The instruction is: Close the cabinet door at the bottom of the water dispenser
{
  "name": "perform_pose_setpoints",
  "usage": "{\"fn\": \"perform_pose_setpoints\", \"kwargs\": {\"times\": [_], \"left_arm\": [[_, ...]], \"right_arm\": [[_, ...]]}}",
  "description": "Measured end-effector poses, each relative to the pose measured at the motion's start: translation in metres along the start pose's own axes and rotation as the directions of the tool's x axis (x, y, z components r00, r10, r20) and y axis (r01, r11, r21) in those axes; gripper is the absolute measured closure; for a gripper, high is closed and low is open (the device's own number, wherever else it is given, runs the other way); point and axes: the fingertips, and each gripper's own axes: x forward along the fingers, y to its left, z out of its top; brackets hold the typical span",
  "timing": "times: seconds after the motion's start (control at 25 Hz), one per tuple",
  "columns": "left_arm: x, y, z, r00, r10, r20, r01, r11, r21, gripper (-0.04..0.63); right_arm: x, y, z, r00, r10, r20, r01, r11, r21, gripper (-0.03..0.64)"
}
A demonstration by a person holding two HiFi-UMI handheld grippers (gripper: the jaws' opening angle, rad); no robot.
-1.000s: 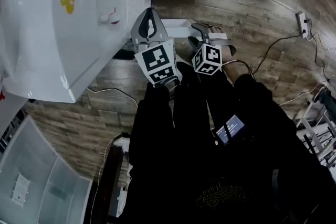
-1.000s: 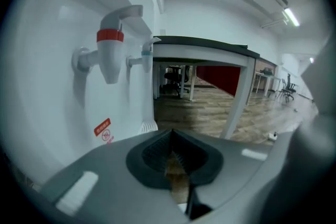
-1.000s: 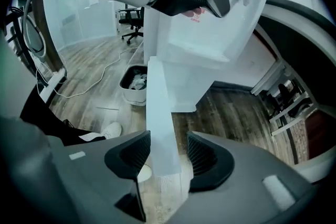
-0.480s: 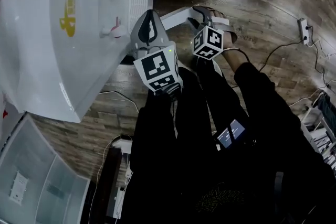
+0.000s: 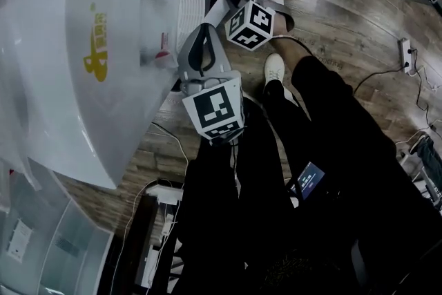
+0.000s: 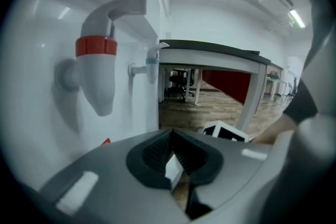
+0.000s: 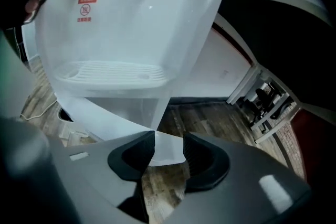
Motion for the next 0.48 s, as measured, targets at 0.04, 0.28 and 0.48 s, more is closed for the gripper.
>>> {"fn": "perform_pose_setpoints", "kwargs": {"times": [0.04,0.28,0.48], "left_arm": [[0.001,-0.001,0.001,1.0,0.001,-0.001,-0.001,1.0,-0.005,0.588],[0.004,-0.004,0.004,1.0,-0.006,0.004,0.006,1.0,-0.004,0.588],[0.011,-0.002,0.007,1.0,0.0,0.0,0.0,1.0,-0.024,0.588]], "right_arm": [[0.006,-0.001,0.008,1.0,-0.001,0.014,0.001,1.0,-0.007,0.464],[0.03,-0.013,0.035,0.995,0.033,0.096,-0.054,0.973,0.225,0.451],[0.02,-0.046,0.012,0.995,-0.04,0.088,-0.006,0.883,0.47,0.459]]}}
